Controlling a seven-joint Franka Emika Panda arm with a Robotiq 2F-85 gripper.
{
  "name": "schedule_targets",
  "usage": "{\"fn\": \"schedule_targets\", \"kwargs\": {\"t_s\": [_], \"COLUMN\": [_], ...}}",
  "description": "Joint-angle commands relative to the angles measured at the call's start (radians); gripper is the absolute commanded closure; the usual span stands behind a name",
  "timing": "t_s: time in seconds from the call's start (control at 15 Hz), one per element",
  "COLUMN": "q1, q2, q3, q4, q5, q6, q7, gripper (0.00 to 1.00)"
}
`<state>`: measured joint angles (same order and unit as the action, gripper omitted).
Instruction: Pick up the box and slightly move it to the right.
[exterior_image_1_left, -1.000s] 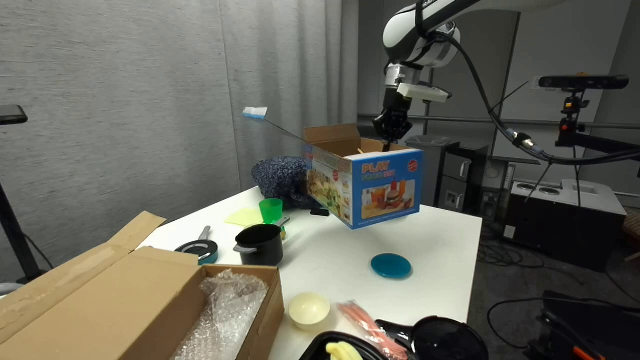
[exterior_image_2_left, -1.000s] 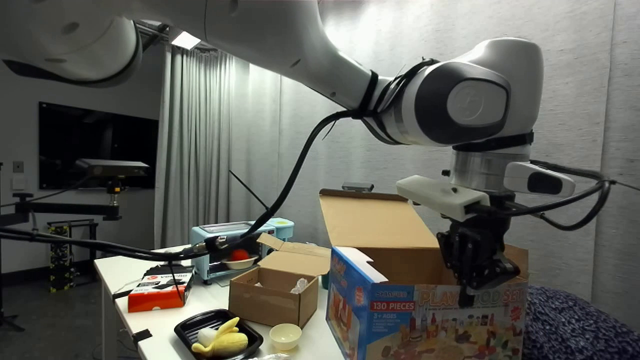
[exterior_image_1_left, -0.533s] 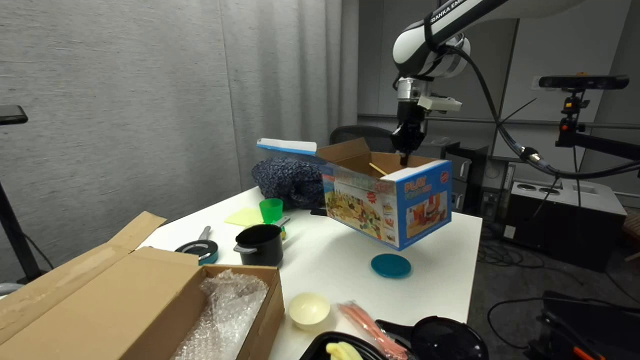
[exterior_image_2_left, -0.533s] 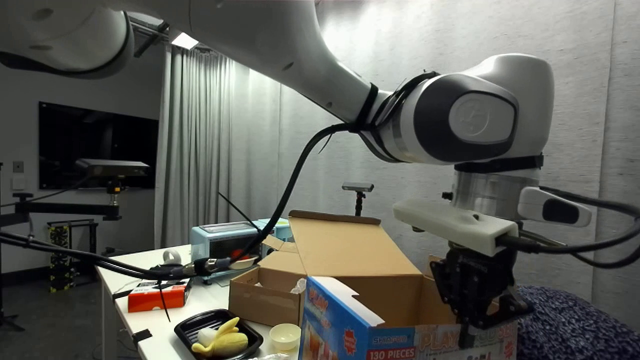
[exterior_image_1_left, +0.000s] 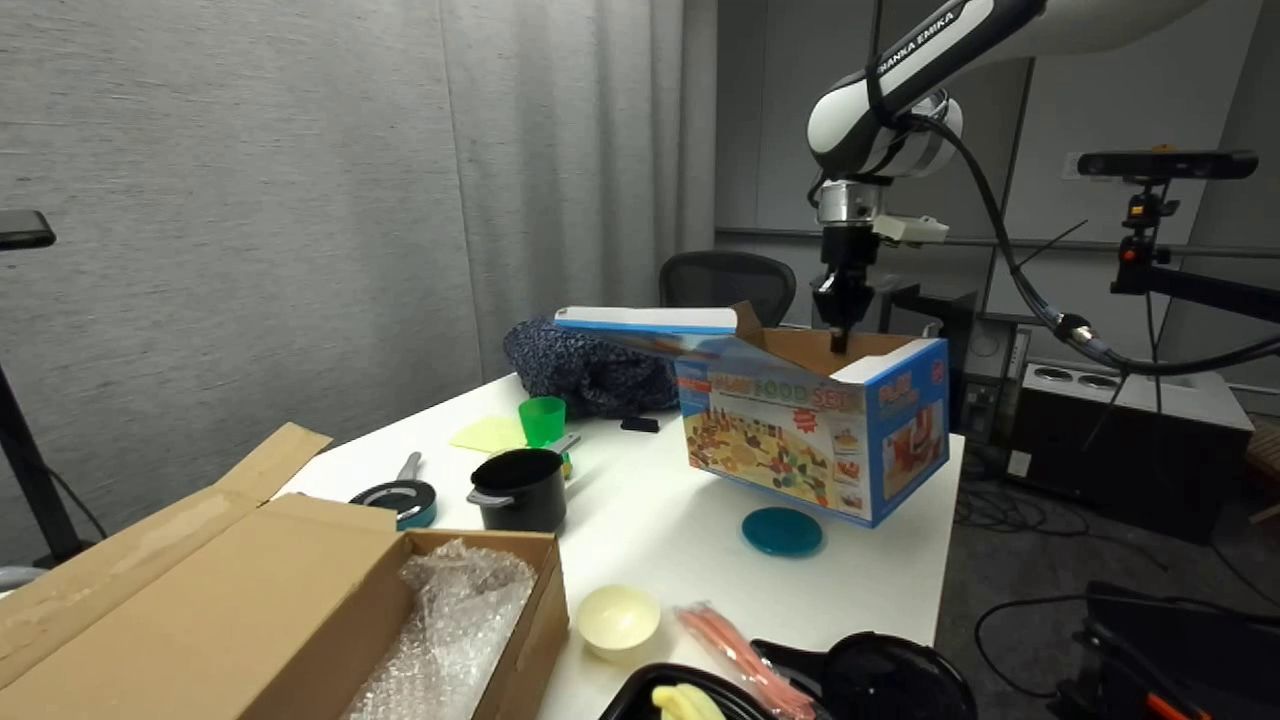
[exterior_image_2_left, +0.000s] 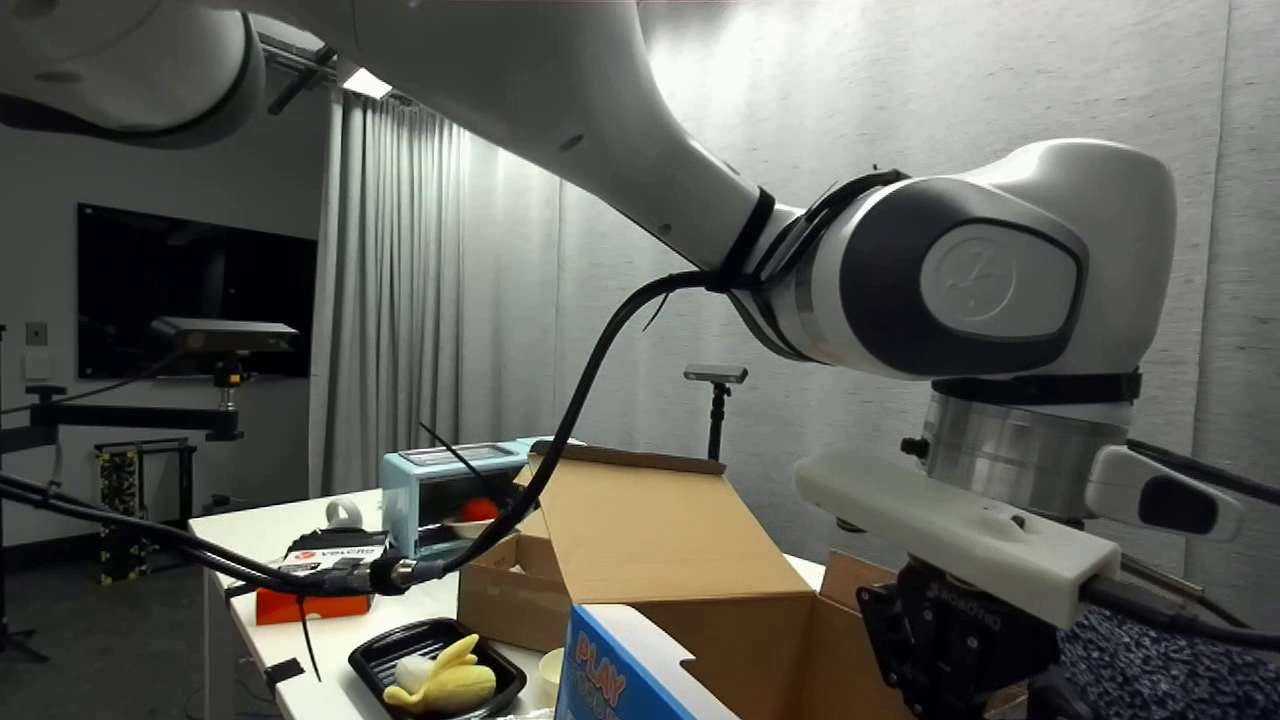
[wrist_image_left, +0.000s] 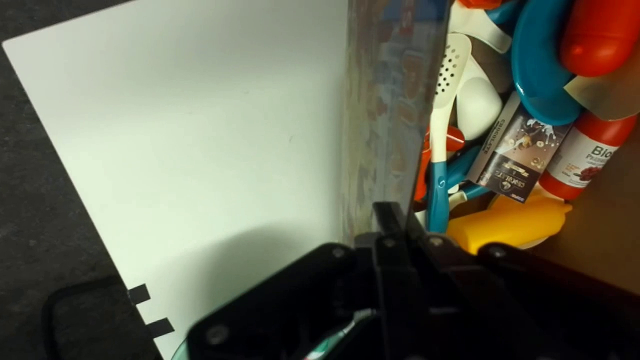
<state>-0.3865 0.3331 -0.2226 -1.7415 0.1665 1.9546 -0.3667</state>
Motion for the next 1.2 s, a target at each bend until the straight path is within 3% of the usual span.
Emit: {"fn": "schedule_targets", "kwargs": {"t_s": [0.0, 0.6, 1.13], "q1": [-0.002, -0.005, -0.007], "q2": [-0.028, 0.023, 0.033], "q3": [0.006, -0.003, 0.003], "q4": [-0.032, -0.029, -0.051], "q5": [-0.015, -0.091, -0.098], "q6": [0.020, 0.138, 0.144], "q7": [-0.042, -0.028, -0.039], "gripper": [0.99, 0.99, 0.99]}}
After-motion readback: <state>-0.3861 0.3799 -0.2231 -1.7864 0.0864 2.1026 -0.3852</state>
